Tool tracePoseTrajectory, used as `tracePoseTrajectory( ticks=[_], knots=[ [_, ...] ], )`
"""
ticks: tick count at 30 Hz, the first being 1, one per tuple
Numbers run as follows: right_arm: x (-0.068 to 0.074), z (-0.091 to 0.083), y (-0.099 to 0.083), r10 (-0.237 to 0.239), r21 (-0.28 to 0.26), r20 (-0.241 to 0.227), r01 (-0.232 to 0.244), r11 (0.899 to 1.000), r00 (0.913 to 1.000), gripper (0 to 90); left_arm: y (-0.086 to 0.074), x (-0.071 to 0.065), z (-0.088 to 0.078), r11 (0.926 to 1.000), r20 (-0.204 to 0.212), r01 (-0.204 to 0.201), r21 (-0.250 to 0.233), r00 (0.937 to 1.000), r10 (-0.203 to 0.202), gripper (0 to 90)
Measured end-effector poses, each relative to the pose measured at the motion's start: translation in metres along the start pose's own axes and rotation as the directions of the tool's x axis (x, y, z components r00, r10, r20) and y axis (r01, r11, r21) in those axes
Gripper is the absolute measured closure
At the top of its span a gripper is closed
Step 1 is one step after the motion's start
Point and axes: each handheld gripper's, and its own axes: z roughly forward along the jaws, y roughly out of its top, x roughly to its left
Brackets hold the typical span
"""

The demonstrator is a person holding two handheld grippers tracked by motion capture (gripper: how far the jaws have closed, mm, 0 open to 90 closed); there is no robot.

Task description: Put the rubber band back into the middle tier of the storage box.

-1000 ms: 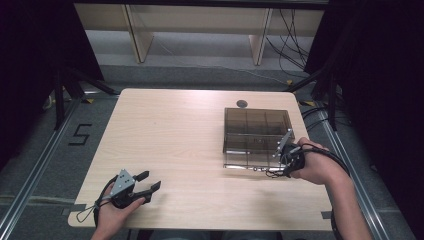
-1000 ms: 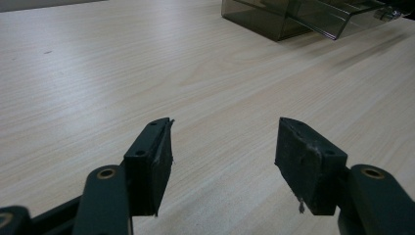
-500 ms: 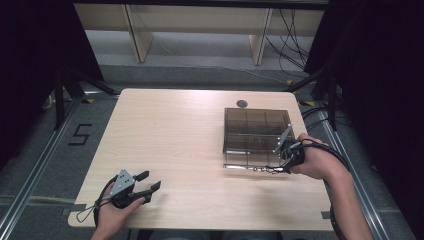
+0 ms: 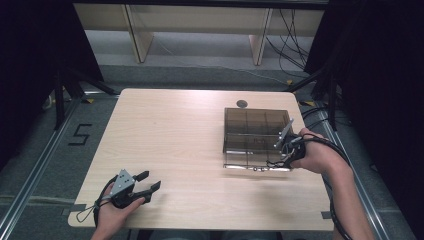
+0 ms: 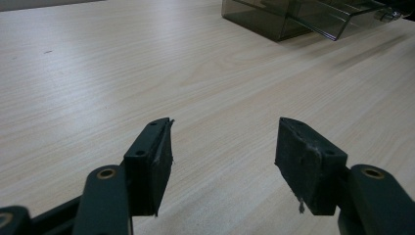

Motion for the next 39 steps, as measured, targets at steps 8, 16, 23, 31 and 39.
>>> tracePoseTrajectory(
  ticks=[8,16,23,31,39],
  knots=[
    [-0.008,-0.003,0.002,0.008,0.002,0.001,-0.008,1.000,1.0000,88.7,0.000,0.000,0.000,1.0000,0.000,0.000,-0.001,1.0000,0.000,38.2],
    [-0.013,-0.002,0.006,0.024,-0.006,0.006,-0.024,1.000,0.9997,88.7,0.000,0.000,0.000,1.0000,0.000,0.002,-0.001,1.0000,-0.002,38.2],
    [-0.020,0.001,0.007,0.045,0.006,0.005,-0.045,0.999,0.9990,88.6,0.000,0.001,-0.001,0.9999,-0.006,-0.014,0.004,0.9999,0.014,38.1],
    [-0.026,0.005,0.006,0.051,-0.007,0.025,-0.051,0.999,0.9984,88.6,0.000,0.001,-0.001,0.9999,-0.005,-0.014,0.002,0.9999,0.014,38.1],
    [-0.030,0.009,0.004,0.064,0.005,0.026,-0.064,0.998,0.9976,88.6,0.000,0.000,0.000,1.0000,-0.003,0.001,0.001,1.0000,-0.001,38.1]
  ],
)
